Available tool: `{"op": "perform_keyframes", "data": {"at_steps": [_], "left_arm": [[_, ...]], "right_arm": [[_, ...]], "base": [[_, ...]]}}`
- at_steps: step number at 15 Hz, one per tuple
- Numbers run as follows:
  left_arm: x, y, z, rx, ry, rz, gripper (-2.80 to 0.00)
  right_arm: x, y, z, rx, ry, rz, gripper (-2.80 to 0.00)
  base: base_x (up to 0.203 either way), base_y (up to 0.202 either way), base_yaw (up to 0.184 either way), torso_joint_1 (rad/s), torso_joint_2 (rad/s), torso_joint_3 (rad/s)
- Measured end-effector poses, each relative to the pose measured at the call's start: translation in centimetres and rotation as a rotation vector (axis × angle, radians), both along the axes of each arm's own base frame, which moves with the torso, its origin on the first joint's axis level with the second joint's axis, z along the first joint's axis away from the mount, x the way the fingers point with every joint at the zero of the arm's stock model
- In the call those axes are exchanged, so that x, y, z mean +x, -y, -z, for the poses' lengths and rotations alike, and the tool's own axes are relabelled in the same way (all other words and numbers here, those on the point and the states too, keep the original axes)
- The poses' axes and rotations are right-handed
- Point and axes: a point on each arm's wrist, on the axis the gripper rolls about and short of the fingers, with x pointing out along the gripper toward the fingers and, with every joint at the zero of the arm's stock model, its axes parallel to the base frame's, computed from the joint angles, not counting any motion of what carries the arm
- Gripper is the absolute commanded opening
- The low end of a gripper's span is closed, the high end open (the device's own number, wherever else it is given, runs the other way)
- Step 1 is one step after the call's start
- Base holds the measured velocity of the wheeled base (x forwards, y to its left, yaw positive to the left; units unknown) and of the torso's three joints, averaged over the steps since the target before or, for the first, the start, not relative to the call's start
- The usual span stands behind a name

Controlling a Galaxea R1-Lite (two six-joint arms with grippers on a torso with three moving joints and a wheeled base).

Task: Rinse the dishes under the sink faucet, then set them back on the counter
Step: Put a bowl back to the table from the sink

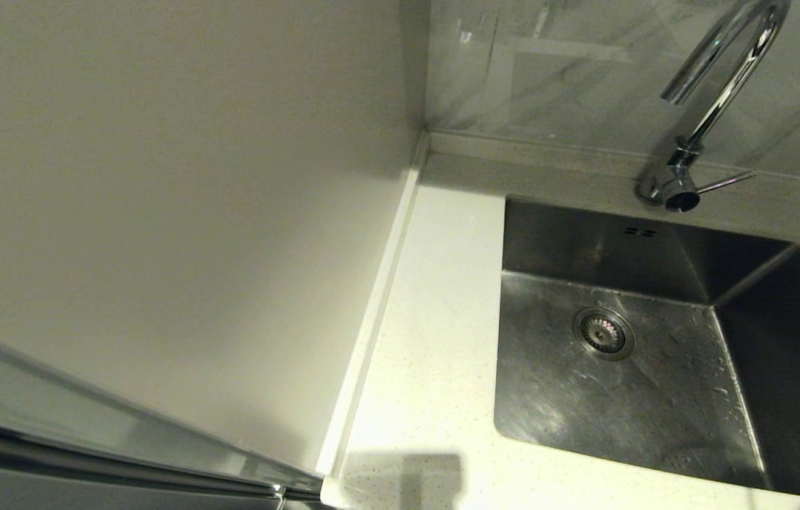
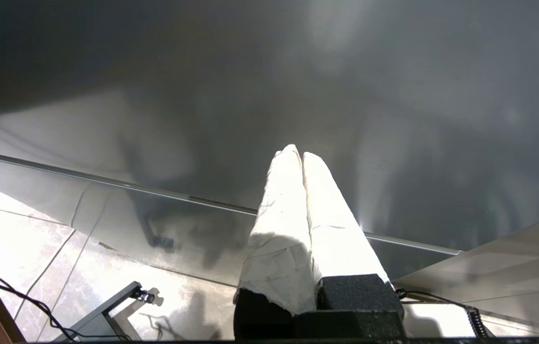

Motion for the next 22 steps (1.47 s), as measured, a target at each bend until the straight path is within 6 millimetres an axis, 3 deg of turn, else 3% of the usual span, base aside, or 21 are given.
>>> {"op": "perform_keyframes", "data": {"at_steps": [6, 10, 16, 22], "left_arm": [[0.0, 0.0, 0.0, 0.0, 0.0, 0.001, -2.8], [0.0, 0.0, 0.0, 0.0, 0.0, 0.001, -2.8], [0.0, 0.0, 0.0, 0.0, 0.0, 0.001, -2.8], [0.0, 0.0, 0.0, 0.001, 0.0, 0.001, -2.8]], "right_arm": [[0.6, 2.0, 1.9, -0.166, -0.029, -0.189, -2.8], [1.2, 2.2, 2.0, -0.252, 0.002, -0.377, -2.8], [1.9, 2.5, 3.2, -0.268, -0.028, -0.488, -2.8], [4.5, 4.5, 5.0, -0.454, -0.037, -0.575, -2.8]], "base": [[0.0, 0.0, 0.0, 0.0, 0.0, 0.0], [0.0, 0.0, 0.0, 0.0, 0.0, 0.0], [0.0, 0.0, 0.0, 0.0, 0.0, 0.0], [0.0, 0.0, 0.0, 0.0, 0.0, 0.0]]}}
